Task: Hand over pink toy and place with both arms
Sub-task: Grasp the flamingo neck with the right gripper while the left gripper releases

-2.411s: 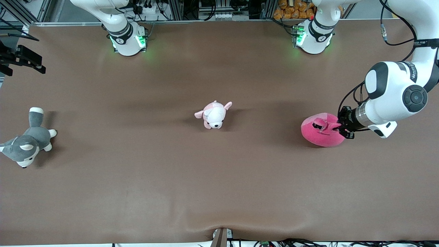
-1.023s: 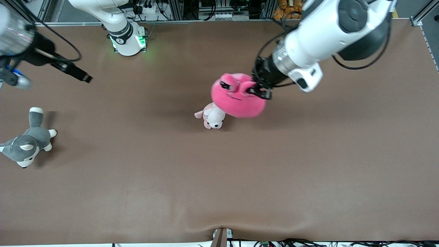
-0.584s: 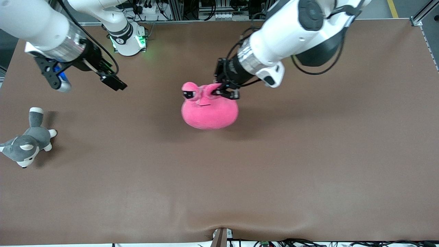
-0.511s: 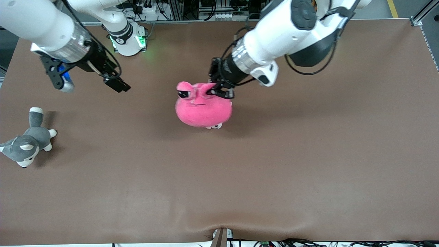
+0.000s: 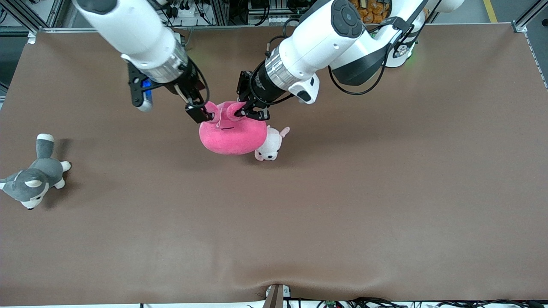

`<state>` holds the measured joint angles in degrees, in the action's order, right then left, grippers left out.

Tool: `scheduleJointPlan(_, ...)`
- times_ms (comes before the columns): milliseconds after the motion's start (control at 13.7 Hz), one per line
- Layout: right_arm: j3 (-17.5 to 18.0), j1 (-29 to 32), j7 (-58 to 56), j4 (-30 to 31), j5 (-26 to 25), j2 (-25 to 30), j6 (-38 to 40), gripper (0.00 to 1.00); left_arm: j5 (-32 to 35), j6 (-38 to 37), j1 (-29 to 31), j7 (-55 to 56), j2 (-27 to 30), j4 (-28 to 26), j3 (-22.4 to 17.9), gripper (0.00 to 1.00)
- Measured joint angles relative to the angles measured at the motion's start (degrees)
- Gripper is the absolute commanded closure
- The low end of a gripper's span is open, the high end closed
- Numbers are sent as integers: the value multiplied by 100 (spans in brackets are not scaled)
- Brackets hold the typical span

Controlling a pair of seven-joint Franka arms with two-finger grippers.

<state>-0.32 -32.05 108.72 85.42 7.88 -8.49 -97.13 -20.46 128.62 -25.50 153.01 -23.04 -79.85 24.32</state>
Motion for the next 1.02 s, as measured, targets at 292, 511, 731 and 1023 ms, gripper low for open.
scheduleJointPlan(292,-4,-104,250,-15,-349,-26,-79,100,0,1,-1,2,0,25,-3,100)
scheduleJointPlan(511,-18,-104,257,-21,-357,-27,-93,100,0,3,1,2,0,29,-9,93)
scheduleJointPlan(731,-70,-100,293,-54,-359,-27,-103,100,-1,6,41,2,0,65,-38,0)
scheduleJointPlan(1023,-166,70,311,-99,-370,-27,-68,100,11,-214,373,-14,54,164,-58,0)
